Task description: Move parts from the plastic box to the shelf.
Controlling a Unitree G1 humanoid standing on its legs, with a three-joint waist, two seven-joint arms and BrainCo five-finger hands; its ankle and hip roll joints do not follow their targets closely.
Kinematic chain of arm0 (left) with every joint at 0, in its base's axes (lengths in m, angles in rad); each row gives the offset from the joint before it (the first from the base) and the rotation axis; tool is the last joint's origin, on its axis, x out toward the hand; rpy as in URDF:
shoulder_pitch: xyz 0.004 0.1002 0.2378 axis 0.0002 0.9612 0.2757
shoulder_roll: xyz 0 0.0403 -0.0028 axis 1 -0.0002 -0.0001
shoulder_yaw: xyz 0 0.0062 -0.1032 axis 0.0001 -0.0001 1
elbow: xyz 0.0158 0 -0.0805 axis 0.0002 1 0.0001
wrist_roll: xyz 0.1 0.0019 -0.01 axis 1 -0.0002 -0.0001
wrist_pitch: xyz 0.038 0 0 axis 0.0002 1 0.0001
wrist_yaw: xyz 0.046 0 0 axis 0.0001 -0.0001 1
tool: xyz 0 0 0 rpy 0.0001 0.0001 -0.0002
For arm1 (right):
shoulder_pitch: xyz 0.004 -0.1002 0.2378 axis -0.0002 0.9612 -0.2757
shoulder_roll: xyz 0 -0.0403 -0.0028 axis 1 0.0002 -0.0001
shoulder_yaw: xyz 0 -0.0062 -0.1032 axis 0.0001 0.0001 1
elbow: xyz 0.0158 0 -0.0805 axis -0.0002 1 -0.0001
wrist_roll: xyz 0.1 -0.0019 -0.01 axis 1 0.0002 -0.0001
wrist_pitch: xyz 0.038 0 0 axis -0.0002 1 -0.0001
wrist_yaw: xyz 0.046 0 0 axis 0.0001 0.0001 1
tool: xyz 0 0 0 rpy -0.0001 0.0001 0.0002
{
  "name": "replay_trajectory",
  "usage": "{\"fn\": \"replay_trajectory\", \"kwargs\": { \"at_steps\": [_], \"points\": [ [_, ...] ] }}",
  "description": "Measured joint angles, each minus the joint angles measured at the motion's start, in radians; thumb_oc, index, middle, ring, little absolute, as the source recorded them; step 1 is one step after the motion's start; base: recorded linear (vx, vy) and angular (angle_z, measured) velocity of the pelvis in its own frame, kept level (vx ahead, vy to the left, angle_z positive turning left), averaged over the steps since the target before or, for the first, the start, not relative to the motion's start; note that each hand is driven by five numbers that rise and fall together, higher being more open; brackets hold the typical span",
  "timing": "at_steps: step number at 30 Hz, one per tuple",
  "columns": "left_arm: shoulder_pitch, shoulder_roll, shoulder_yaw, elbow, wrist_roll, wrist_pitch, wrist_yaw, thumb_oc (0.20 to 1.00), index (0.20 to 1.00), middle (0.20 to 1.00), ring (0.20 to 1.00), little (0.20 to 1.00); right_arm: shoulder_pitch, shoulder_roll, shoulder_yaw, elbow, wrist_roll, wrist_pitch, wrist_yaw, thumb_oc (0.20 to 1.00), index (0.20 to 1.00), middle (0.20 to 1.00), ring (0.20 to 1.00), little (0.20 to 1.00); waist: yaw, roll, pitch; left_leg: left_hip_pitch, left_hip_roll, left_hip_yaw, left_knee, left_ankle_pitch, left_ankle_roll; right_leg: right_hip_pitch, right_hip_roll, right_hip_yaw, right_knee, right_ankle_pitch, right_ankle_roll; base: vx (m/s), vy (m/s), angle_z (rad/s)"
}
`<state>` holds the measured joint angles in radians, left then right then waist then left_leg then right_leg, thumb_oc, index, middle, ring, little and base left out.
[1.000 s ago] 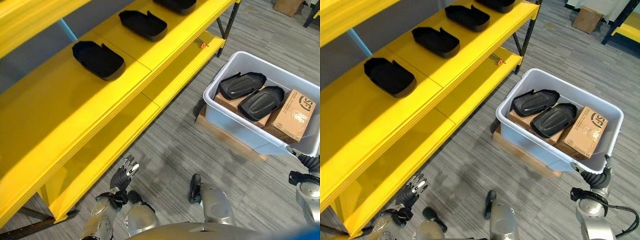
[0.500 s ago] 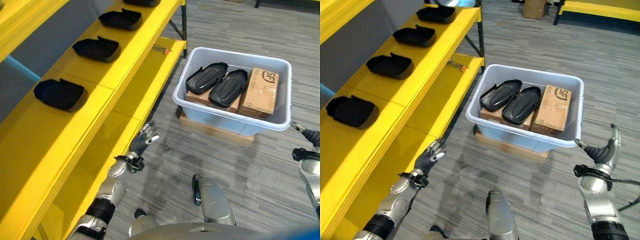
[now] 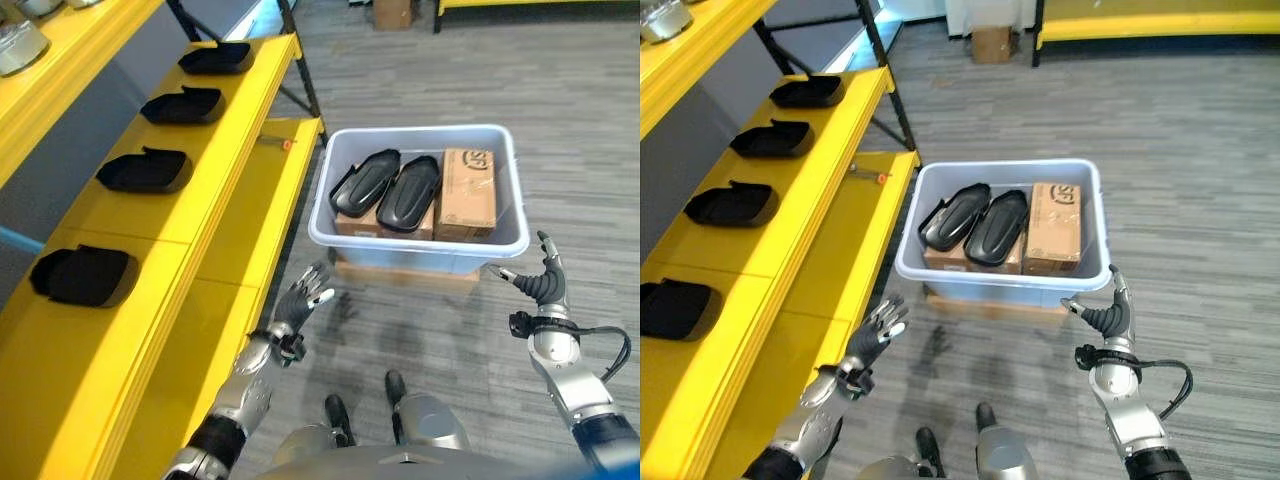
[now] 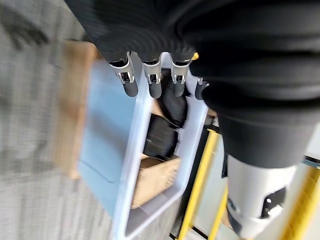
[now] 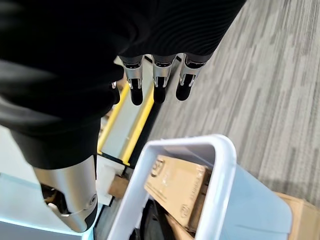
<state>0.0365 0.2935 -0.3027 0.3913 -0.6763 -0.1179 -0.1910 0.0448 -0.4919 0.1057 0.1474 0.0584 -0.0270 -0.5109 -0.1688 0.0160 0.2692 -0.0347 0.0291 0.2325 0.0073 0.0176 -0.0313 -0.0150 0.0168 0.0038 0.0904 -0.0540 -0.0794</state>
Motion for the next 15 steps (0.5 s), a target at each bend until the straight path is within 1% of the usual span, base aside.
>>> {"fn": "replay_trajectory", "kwargs": {
  "at_steps": [1,2,3,4,5,6,7,8,9,11,14,15],
  "points": [
    [0.003,0.000,0.000,0.010,0.002,0.001,0.000,1.000,1.000,1.000,1.000,1.000,0.002,0.000,-0.003,0.000,0.004,0.002,0.000,1.000,1.000,1.000,1.000,1.000,-0.001,-0.001,-0.004,-0.009,0.020,0.017,0.015,0.002,0.003,0.006,0.003,0.002,0.001,-0.004,0.000,0.06,0.120,-0.13],
    [0.003,0.000,-0.003,0.022,0.004,0.000,-0.004,1.000,1.000,1.000,1.000,1.000,0.000,0.000,-0.002,0.000,0.016,0.006,0.002,1.000,1.000,1.000,1.000,1.000,0.001,0.000,-0.010,-0.005,0.034,0.019,0.007,0.003,0.004,0.003,0.003,0.008,0.000,-0.006,0.001,0.08,0.117,-0.14],
    [0.002,-0.001,-0.003,0.023,0.006,0.000,-0.006,1.000,1.000,1.000,1.000,1.000,-0.004,0.000,-0.003,0.001,0.019,0.010,0.002,1.000,1.000,1.000,1.000,1.000,0.001,0.008,-0.016,0.009,0.043,0.022,-0.005,0.005,0.005,0.000,0.003,0.011,0.000,-0.008,0.005,0.08,0.109,-0.12],
    [0.001,-0.001,-0.003,0.023,0.015,-0.001,-0.007,1.000,1.000,1.000,1.000,1.000,-0.005,0.001,-0.003,0.006,0.029,0.010,0.002,1.000,1.000,1.000,1.000,1.000,-0.001,0.015,-0.020,0.027,0.048,0.025,-0.018,0.010,0.010,-0.001,0.005,0.012,-0.003,-0.006,0.017,0.06,0.105,-0.11],
    [0.003,-0.005,-0.003,0.023,0.023,-0.004,-0.009,1.000,1.000,1.000,1.000,1.000,-0.006,0.001,-0.002,0.017,0.041,0.014,0.006,1.000,1.000,1.000,1.000,1.000,0.001,0.033,-0.028,0.075,0.061,0.024,-0.044,0.043,0.026,-0.005,0.015,0.011,0.001,-0.007,0.038,0.05,0.103,-0.11],
    [0.004,-0.005,-0.003,0.023,0.024,-0.005,-0.009,1.000,1.000,1.000,1.000,1.000,-0.008,0.001,-0.003,0.020,0.046,0.018,0.008,1.000,1.000,1.000,1.000,1.000,0.003,0.053,-0.032,0.109,0.072,0.020,-0.068,0.045,0.010,-0.012,0.028,0.008,0.018,-0.006,0.040,0.06,0.134,-0.29],
    [-0.016,0.001,0.005,0.028,0.033,-0.008,-0.007,1.000,1.000,1.000,1.000,1.000,-0.014,0.012,0.008,0.028,0.058,0.021,0.016,1.000,1.000,1.000,1.000,1.000,0.028,0.043,-0.026,0.129,0.055,0.037,-0.098,0.046,0.009,-0.042,0.005,-0.019,0.070,-0.019,0.069,0.06,0.146,-0.46],
    [-0.023,0.003,0.009,0.028,0.034,-0.011,-0.008,1.000,1.000,1.000,1.000,1.000,-0.025,0.016,0.026,0.028,0.058,0.020,0.025,1.000,1.000,1.000,1.000,1.000,0.050,0.036,-0.023,0.139,0.030,0.060,-0.098,0.034,0.026,-0.047,-0.033,-0.088,0.076,-0.021,0.072,0.06,0.155,-0.34],
    [-0.023,0.008,0.009,0.028,0.040,-0.013,-0.007,1.000,1.000,1.000,1.000,1.000,-0.040,0.034,0.028,0.028,0.058,0.021,0.026,1.000,1.000,1.000,1.000,1.000,0.050,0.036,-0.023,0.139,0.006,0.060,-0.099,0.024,0.041,-0.038,-0.060,-0.107,0.063,-0.023,0.084,0.06,0.145,-0.15],
    [-0.019,0.014,0.009,0.035,0.041,-0.014,-0.007,1.000,1.000,1.000,1.000,1.000,-0.055,0.054,0.041,0.028,0.059,0.021,0.027,1.000,1.000,1.000,1.000,1.000,0.056,0.033,-0.022,0.145,-0.003,0.060,-0.099,0.018,0.050,-0.027,-0.069,-0.107,0.047,-0.014,0.097,0.05,0.103,0.04],
    [-0.005,0.014,0.009,0.043,0.045,-0.015,-0.005,1.000,1.000,1.000,1.000,1.000,-0.065,0.065,0.069,0.028,0.058,0.021,0.035,1.000,1.000,1.000,1.000,1.000,0.070,0.028,-0.022,0.160,-0.008,0.063,-0.099,0.014,0.056,-0.014,-0.074,-0.106,0.045,-0.012,0.102,0.03,0.101,-0.02],
    [0.004,0.017,0.009,0.042,0.070,-0.015,-0.001,1.000,1.000,1.000,1.000,1.000,-0.071,0.066,0.069,0.028,0.057,0.021,0.038,1.000,1.000,1.000,1.000,1.000,0.076,0.028,-0.022,0.161,-0.008,0.063,-0.099,0.014,0.056,-0.014,-0.073,-0.106,0.046,-0.015,0.106,0.00,0.156,-0.02]
  ]
}}
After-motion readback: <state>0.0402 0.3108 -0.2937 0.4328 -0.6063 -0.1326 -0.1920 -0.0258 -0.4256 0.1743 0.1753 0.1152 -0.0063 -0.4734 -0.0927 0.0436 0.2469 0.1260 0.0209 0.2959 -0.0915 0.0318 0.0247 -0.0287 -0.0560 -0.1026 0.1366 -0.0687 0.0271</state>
